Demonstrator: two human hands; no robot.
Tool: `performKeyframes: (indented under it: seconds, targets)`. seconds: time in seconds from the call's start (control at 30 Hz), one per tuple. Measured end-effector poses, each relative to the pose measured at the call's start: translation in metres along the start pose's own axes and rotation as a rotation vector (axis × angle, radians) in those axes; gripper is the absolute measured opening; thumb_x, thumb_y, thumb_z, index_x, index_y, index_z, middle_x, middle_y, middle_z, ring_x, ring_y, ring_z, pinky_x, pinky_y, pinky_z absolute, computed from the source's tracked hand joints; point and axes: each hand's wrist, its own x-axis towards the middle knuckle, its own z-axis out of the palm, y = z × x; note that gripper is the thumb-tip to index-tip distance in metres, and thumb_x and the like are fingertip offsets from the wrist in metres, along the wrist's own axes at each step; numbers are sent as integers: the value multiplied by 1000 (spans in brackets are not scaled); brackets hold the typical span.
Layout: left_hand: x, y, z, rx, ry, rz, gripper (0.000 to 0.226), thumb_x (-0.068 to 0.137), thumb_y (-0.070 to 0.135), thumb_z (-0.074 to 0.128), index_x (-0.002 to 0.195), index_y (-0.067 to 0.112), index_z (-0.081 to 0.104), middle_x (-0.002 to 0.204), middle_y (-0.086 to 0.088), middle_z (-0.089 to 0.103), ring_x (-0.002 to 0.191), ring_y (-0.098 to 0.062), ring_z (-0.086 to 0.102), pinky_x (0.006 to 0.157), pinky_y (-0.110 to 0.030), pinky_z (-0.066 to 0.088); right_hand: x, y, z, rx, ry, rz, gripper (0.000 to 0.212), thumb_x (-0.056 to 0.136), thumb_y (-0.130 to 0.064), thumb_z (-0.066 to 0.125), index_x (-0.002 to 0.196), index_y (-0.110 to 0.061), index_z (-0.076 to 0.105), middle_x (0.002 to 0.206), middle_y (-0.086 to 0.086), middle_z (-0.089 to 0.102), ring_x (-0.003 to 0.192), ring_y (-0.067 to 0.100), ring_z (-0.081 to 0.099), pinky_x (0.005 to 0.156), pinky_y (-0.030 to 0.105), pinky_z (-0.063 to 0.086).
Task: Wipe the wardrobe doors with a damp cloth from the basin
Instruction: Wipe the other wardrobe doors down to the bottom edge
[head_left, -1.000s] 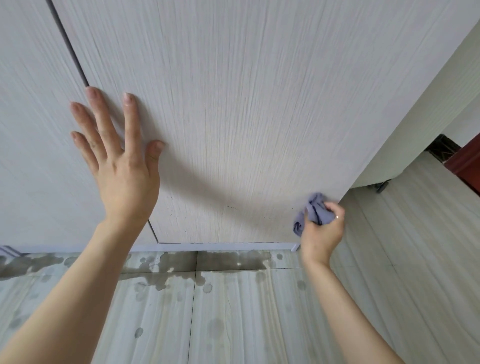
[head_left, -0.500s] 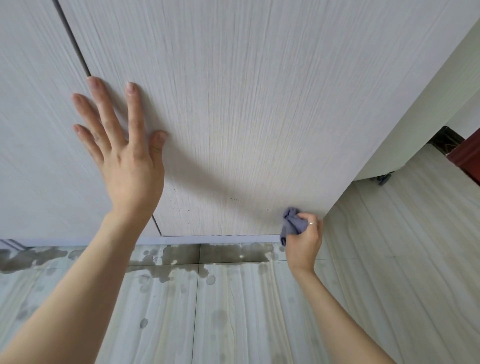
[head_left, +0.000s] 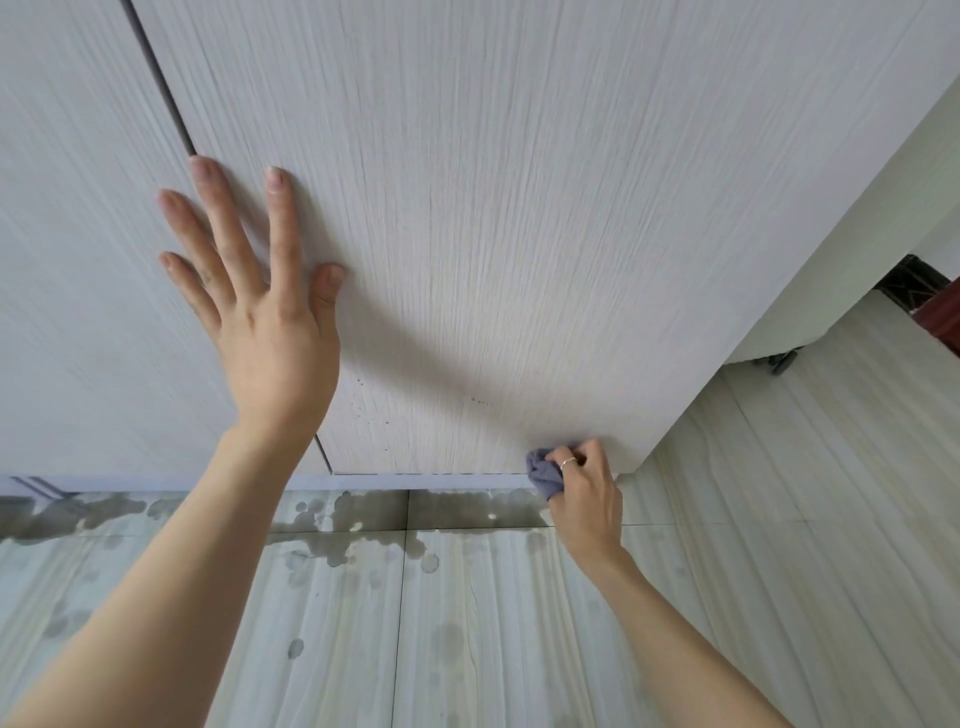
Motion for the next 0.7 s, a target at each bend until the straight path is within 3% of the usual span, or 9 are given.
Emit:
performKeyframes:
  seconds: [0.17,0.23,0.3,0.37,0.47,0.53,0.57,0.67,0.7]
  targets:
    - [-3,1,2,1,3,-19,54,102,30,32,150,12,13,150,-35,6,136,-56,1,110,-60,-1,33,-22,-37,284,435,-64,41,58,16,74,92,-6,65,96,14,51,76,23,56,57,22,43]
    - [-3,2,2,-2,4,-20,54,102,29,33,150,11,13,150,-35,6,136,-57,1,110,-59,-1,49,-34,-51,404,580,-108,47,60,17,72,99,-9,63,101,15,48,85,16,51,73,9,40]
    - [-3,3,2,-4,5,-17,54,103,29,33,150,10,13,150,-36,6,136,-57,0,110,-59,-1,56,-44,-56,426,634,-143,42,65,15,69,100,-7,67,103,10,44,84,12,47,74,7,37]
    - [-3,3,2,-5,11,-18,54,103,28,34,150,10,14,150,-36,6,136,-57,0,110,-59,-1,54,-50,-51,393,595,-189,32,71,9,65,98,-8,71,101,3,42,81,14,47,66,15,38]
    - [-2,4,3,0,22,-18,53,103,28,34,149,10,15,150,-36,7,136,-57,1,110,-60,1,38,-41,-27,441,303,-136,27,80,-12,66,88,-38,63,85,-16,54,70,1,51,57,7,34]
    - [-2,4,3,-3,27,-16,53,103,29,33,149,9,17,149,-37,8,136,-57,2,110,-60,1,19,-24,0,318,29,-127,8,84,-24,63,90,-28,61,81,-21,51,71,-1,48,60,6,32]
    - [-3,3,3,-2,32,-12,52,104,30,32,149,9,17,149,-37,8,135,-57,2,110,-60,1,11,-16,10,232,-73,-122,10,86,-25,60,95,-19,62,85,-20,48,74,1,45,63,7,30]
    - [-3,2,5,7,39,-9,53,104,34,31,149,9,18,149,-37,10,135,-57,3,110,-61,3,3,-7,16,147,-108,-86,17,82,-19,69,95,-8,68,85,-17,46,74,2,46,60,4,33]
    - [-3,2,5,8,41,-11,53,104,34,30,149,9,18,149,-37,10,136,-57,4,110,-61,3,3,-12,11,157,-80,-124,16,77,-14,75,90,-7,71,85,-11,52,73,8,54,56,11,41]
